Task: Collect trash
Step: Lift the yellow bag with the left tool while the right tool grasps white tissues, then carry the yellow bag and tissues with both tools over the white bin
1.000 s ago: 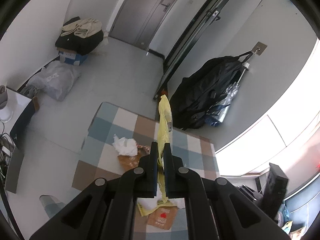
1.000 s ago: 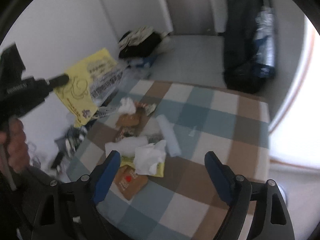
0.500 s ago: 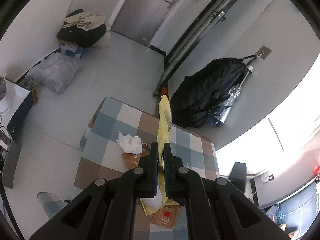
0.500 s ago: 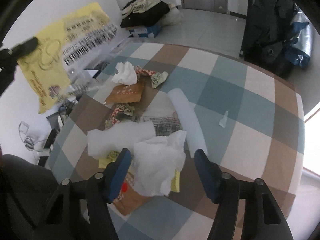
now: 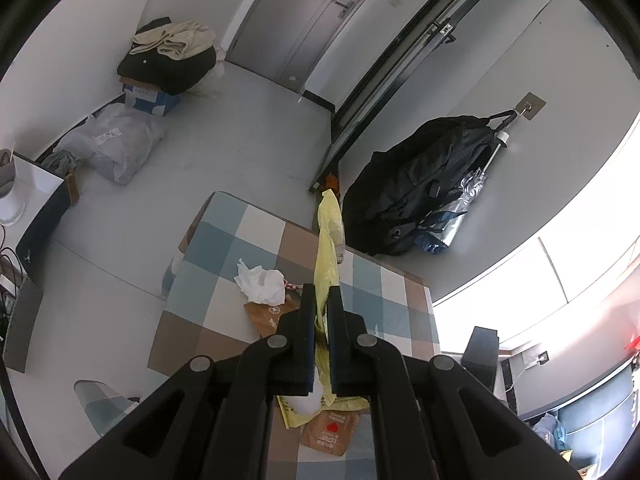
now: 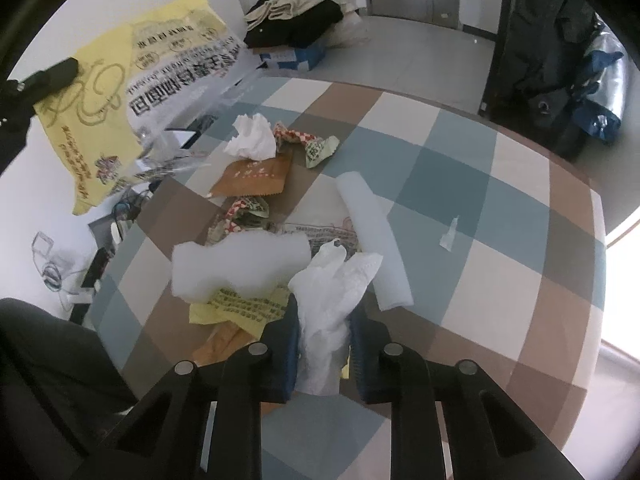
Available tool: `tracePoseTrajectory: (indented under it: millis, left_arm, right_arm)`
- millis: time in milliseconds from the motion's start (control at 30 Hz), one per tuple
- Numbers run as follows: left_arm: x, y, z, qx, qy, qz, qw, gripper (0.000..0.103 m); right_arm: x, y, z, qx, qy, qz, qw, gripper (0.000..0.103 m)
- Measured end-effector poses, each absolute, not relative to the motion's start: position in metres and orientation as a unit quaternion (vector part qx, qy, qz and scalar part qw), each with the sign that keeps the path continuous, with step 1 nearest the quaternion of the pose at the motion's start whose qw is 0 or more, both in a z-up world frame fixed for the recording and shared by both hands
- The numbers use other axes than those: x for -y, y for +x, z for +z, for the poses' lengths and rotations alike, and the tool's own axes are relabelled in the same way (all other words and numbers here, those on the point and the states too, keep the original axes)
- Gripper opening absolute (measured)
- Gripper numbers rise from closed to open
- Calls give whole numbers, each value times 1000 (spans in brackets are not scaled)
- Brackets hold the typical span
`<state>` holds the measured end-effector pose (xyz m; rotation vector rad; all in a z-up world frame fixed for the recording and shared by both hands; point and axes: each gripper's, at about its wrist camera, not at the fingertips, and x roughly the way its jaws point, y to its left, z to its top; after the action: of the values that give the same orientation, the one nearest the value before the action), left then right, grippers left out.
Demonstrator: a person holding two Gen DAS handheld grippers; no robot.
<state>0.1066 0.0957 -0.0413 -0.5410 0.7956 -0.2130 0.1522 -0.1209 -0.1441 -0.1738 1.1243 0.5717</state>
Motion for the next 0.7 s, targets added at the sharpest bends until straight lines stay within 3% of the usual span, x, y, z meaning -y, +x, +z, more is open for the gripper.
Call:
tracePoseTrajectory:
  millis: [700]
  left_arm:
    - [-73, 79, -23, -349, -199, -103, 910, 1]
  right_arm:
    - [168, 99, -78, -452, -3, 268, 851, 18]
